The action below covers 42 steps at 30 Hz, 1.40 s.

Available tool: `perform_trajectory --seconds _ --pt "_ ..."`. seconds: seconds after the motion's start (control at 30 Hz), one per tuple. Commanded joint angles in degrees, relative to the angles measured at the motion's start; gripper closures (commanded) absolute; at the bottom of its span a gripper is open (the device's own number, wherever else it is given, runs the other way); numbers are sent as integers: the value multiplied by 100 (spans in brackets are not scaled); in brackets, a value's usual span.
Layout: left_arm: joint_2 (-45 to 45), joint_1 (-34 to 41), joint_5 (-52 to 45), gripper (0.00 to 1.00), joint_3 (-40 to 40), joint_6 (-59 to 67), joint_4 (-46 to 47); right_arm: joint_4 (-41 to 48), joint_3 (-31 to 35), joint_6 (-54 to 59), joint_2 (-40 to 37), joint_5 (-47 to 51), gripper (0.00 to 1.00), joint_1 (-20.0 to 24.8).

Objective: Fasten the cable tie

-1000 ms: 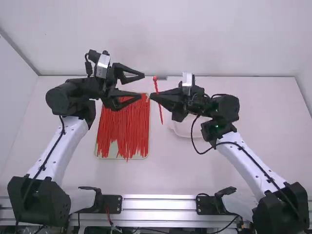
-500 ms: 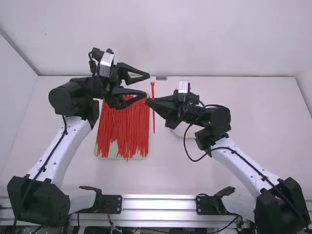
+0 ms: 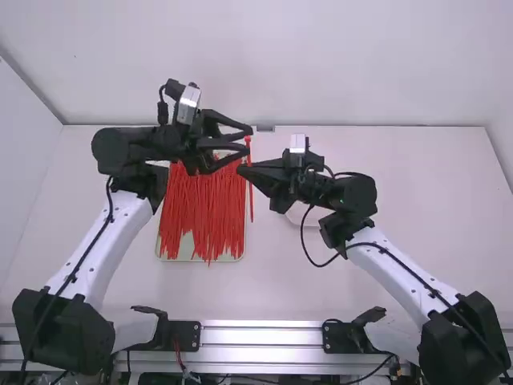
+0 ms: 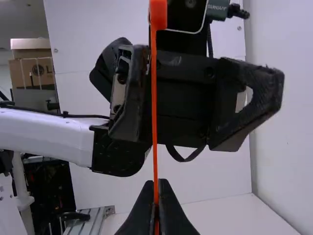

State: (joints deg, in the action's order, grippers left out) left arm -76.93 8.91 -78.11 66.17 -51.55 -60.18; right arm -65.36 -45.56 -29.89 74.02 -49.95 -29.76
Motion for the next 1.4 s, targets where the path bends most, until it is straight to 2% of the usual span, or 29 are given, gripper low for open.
perform_trajectory --seconds 0.0,0.13,0.3,0.63,0.9,1.2,1.23,1.3,1.33,1.37 --pt "22 63 -46 58 142 181 -63 -20 24 -33 -61 22 100 48" --pt "22 76 -52 68 142 173 -66 -11 24 -33 -61 -24 100 50" --pt "20 55 -96 86 142 212 -4 81 26 -31 -50 -131 100 57" --pt "20 55 -120 87 142 190 37 245 26 35 -50 -76 100 24" --pt "20 177 -190 98 142 190 -15 254 26 52 -50 -52 100 22" --pt "20 197 -184 99 142 107 0 267 26 55 -50 -103 100 57" --pt "20 192 -184 99 142 4 11 280 26 37 -50 -98 82 57" --pt "20 146 -184 98 142 -9 22 282 26 -46 -50 -103 63 57" --pt "20 105 -184 99 142 -28 42 286 26 -90 -50 -127 56 59" --pt "20 101 -181 99 142 -31 48 284 26 -101 -50 -142 55 57"
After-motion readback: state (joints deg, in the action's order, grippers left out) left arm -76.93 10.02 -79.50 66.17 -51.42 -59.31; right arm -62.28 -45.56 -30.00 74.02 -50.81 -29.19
